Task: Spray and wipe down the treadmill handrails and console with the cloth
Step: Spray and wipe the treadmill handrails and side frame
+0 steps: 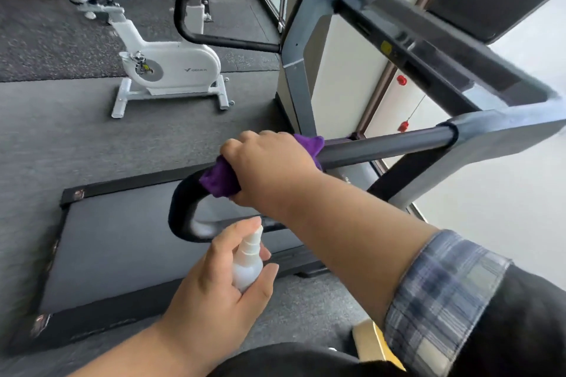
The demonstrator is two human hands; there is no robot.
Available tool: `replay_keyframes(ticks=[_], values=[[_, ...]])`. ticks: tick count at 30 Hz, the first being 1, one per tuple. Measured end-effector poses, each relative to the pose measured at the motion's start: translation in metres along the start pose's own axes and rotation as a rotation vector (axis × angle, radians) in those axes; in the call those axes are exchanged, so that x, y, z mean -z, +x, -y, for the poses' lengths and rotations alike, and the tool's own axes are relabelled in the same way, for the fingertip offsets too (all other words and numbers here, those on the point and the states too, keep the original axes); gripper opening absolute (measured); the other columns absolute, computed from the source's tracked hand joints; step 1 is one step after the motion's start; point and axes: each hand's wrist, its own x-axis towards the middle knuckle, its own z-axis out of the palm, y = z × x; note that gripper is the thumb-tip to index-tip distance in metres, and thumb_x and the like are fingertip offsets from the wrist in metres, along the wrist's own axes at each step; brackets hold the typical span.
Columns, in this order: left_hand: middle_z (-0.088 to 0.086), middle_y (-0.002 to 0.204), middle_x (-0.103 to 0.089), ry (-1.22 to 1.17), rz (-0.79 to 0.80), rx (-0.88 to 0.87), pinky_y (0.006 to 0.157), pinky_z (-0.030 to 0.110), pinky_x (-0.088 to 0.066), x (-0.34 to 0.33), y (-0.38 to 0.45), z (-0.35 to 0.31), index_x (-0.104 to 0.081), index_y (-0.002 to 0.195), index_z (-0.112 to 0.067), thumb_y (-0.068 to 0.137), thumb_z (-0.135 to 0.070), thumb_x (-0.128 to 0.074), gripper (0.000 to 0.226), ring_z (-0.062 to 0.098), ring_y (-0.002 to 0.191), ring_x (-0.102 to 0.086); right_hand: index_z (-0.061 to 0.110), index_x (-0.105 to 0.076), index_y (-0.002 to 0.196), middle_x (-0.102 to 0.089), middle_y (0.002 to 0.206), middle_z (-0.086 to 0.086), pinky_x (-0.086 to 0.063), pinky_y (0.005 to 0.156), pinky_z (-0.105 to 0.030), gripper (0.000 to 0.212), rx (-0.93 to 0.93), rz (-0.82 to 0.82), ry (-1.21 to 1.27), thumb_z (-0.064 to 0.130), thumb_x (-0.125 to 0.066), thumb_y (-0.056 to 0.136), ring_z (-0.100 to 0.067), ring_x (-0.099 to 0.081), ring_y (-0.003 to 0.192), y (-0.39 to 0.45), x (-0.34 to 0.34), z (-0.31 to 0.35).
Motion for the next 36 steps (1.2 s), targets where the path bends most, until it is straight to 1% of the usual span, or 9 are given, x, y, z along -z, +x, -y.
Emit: replay_keyframes(ticks=[2, 5, 8, 11, 17, 22, 27, 31, 36], values=[[-0.023, 0.109, -0.059, 0.007, 0.034, -0.024, 0.066, 0.024, -0.054, -0.012, 0.007, -0.007, -0.025, 0.137, -0.062, 0.085, -0.044, -0.060, 0.066, 0.004, 0.079, -0.064, 0.026, -0.056, 0.117, -0.060, 0.105, 0.003, -0.038, 0.071, -0.034, 0.051, -0.009, -0.029, 0.004, 0.052, -0.071, 0.076, -0.024, -0.061, 0.091, -0.009, -0.005, -0.010], [-0.022, 0.108, -0.060, 0.024, 0.056, -0.019, 0.062, 0.021, -0.054, -0.027, 0.016, -0.016, -0.025, 0.136, -0.063, 0.084, -0.045, -0.060, 0.066, 0.001, 0.074, -0.064, 0.028, -0.053, 0.125, -0.058, 0.114, 0.005, -0.044, 0.087, -0.036, 0.055, -0.035, -0.074, 0.024, 0.050, -0.070, 0.078, -0.023, -0.059, 0.102, -0.024, -0.010, -0.035], [-0.021, 0.106, -0.060, 0.024, 0.080, -0.005, 0.057, 0.022, -0.053, -0.040, 0.020, -0.022, -0.026, 0.134, -0.063, 0.084, -0.046, -0.060, 0.063, -0.005, 0.060, -0.057, 0.031, -0.048, 0.135, -0.054, 0.127, 0.007, -0.036, 0.105, -0.043, 0.064, -0.064, -0.090, 0.022, 0.055, -0.069, 0.080, -0.024, -0.053, 0.119, -0.045, -0.015, -0.067], [-0.022, 0.109, -0.059, 0.050, 0.088, 0.002, 0.063, 0.027, -0.055, -0.053, 0.024, -0.029, -0.025, 0.135, -0.064, 0.084, -0.046, -0.059, 0.064, 0.001, 0.068, -0.062, 0.033, -0.045, 0.141, -0.048, 0.141, 0.005, -0.024, 0.117, -0.050, 0.075, -0.112, -0.095, 0.040, 0.058, -0.074, 0.077, -0.024, -0.043, 0.134, -0.069, -0.016, -0.102], [-0.020, 0.111, -0.059, 0.070, 0.081, 0.021, 0.056, 0.033, -0.057, -0.080, 0.034, -0.042, -0.027, 0.135, -0.062, 0.085, -0.047, -0.059, 0.062, -0.001, 0.060, -0.057, 0.037, -0.052, 0.136, -0.054, 0.139, 0.002, -0.025, 0.115, -0.059, 0.079, -0.246, -0.136, 0.044, 0.064, -0.079, 0.067, -0.026, -0.046, 0.134, -0.110, -0.018, -0.185], [-0.020, 0.109, -0.059, 0.114, 0.050, 0.025, 0.061, 0.029, -0.056, -0.102, 0.039, -0.055, -0.025, 0.138, -0.060, 0.086, -0.045, -0.058, 0.064, 0.002, 0.070, -0.061, 0.036, -0.055, 0.131, -0.057, 0.131, 0.000, -0.023, 0.113, -0.050, 0.076, -0.324, -0.241, 0.013, 0.059, -0.082, 0.065, -0.028, -0.049, 0.126, -0.141, -0.027, -0.243], [-0.019, 0.108, -0.060, 0.151, 0.025, 0.068, 0.059, 0.029, -0.056, -0.111, 0.034, -0.060, -0.027, 0.137, -0.060, 0.085, -0.046, -0.059, 0.063, -0.004, 0.064, -0.058, 0.033, -0.062, 0.127, -0.062, 0.124, 0.003, -0.030, 0.107, -0.046, 0.057, -0.278, -0.259, 0.031, 0.043, -0.079, 0.074, -0.029, -0.056, 0.115, -0.134, -0.030, -0.234], [-0.023, 0.108, -0.059, 0.203, -0.021, 0.090, 0.072, 0.019, -0.051, -0.121, 0.030, -0.066, -0.027, 0.138, -0.060, 0.083, -0.046, -0.059, 0.066, 0.004, 0.085, -0.064, 0.034, -0.056, 0.130, -0.057, 0.129, 0.003, -0.032, 0.101, -0.045, 0.054, -0.229, -0.113, 0.019, 0.040, -0.074, 0.080, -0.030, -0.051, 0.120, -0.120, -0.022, -0.215], [-0.025, 0.110, -0.060, 0.251, -0.022, 0.135, 0.073, 0.006, -0.045, -0.144, 0.041, -0.075, -0.029, 0.138, -0.059, 0.079, -0.050, -0.060, 0.066, 0.000, 0.087, -0.063, 0.032, -0.052, 0.135, -0.057, 0.128, 0.001, -0.037, 0.098, -0.045, 0.056, -0.016, -0.127, 0.091, 0.037, -0.068, 0.081, -0.031, -0.053, 0.116, -0.102, -0.022, -0.181]])
